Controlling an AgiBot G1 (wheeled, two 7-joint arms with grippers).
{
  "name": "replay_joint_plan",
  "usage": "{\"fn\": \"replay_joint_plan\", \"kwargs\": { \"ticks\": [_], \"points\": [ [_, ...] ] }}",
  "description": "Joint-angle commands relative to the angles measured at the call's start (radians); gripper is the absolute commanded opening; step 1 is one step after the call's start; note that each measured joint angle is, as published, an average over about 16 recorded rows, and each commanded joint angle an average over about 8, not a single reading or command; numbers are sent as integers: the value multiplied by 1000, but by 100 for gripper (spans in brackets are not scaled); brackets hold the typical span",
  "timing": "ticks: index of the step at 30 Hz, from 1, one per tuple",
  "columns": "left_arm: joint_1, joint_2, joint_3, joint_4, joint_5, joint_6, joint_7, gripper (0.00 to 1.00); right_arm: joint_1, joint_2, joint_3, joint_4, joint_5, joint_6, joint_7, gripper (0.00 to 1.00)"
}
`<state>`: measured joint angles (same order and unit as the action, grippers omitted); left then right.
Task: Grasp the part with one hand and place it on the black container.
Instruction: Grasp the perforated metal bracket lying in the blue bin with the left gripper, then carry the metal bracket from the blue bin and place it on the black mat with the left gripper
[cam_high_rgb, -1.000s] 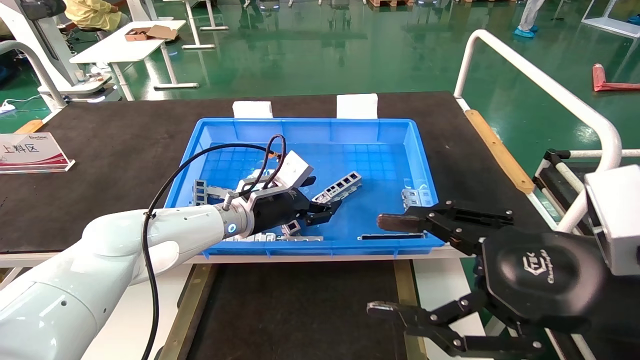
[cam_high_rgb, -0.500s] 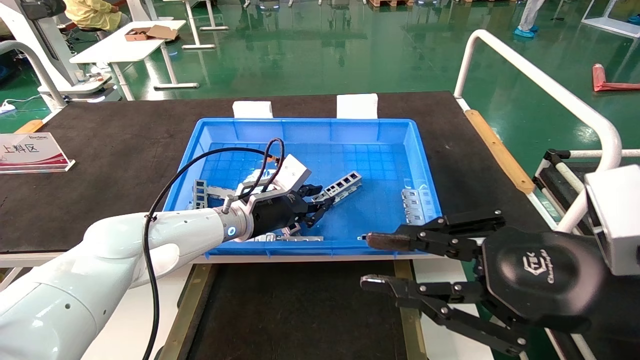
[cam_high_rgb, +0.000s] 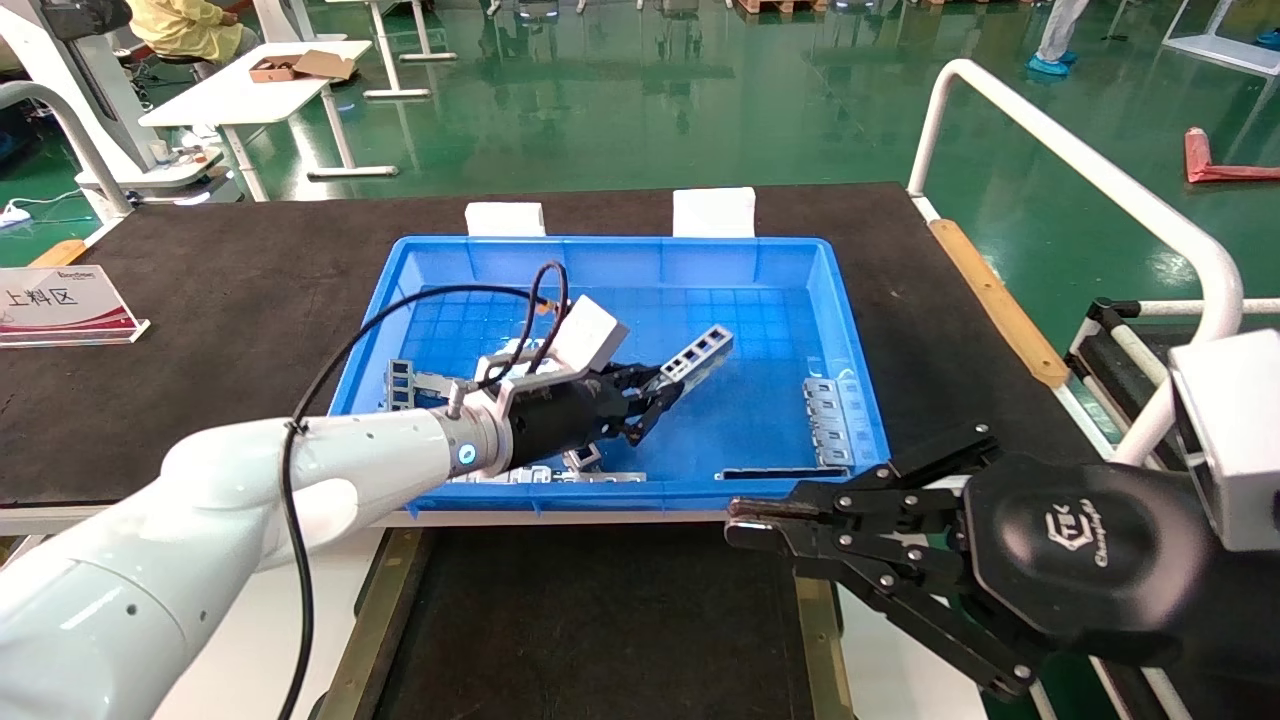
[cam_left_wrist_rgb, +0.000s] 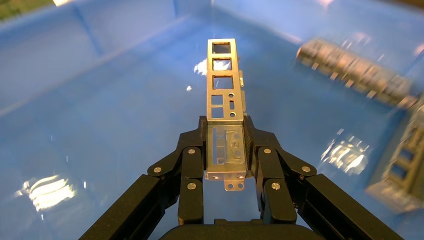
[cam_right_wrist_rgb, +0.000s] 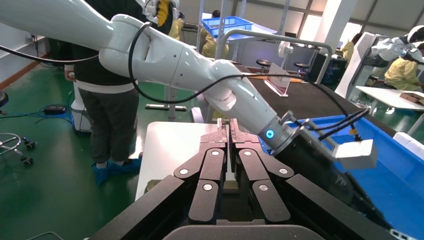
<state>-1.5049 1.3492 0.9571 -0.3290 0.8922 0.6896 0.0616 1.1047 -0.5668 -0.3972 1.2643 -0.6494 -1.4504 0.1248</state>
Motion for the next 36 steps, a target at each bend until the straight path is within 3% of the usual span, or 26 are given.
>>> {"fn": "replay_joint_plan", "kwargs": {
  "ticks": [1,13,23,29,36],
  "points": [
    [-8,-3,0,-2,-18,16,-4,0,0,0,0,0,0,0,0,0],
    [-46,-106,-46,-33,-110,288,11,0,0,0,0,0,0,0,0,0],
    [-12,-258,-46,-208,-141,496,-42,0,0,0,0,0,0,0,0,0],
    [80,-364,-46,-408,-167,509,-99,0,0,0,0,0,0,0,0,0],
    [237,-494,-41,-695,-190,386,-179,0,0,0,0,0,0,0,0,0]
  ]
}}
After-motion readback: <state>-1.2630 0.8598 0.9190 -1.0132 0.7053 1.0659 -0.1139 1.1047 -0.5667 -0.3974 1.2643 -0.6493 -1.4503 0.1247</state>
